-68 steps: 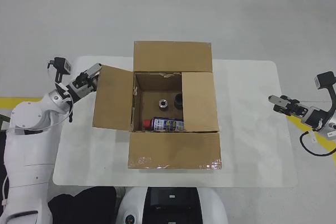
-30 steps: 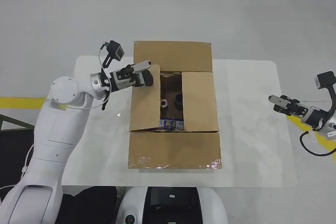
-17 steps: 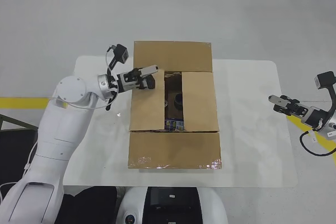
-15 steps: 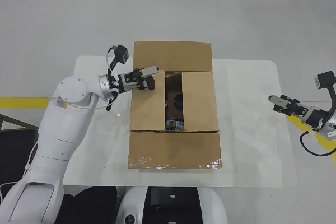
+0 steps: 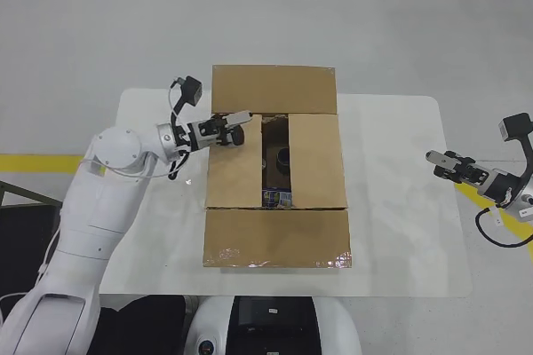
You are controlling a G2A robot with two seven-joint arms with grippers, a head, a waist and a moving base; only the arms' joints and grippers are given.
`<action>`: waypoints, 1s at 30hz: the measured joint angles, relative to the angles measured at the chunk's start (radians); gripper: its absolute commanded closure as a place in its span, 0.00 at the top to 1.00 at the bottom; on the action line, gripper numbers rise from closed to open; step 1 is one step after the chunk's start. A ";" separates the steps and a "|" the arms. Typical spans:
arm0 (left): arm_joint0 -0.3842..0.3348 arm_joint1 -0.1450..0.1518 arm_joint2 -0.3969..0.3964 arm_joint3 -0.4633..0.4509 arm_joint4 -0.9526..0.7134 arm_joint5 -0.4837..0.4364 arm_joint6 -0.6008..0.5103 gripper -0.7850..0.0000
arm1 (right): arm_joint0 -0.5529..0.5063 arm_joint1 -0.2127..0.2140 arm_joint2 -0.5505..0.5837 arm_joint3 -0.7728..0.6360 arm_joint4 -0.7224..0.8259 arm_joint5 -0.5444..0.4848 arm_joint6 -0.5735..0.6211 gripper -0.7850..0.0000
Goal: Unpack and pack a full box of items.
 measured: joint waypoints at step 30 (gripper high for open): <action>-0.105 -0.007 -0.083 0.251 0.000 -0.138 0.319 1.00 | 0.000 0.000 0.000 0.000 0.000 0.000 0.000 1.00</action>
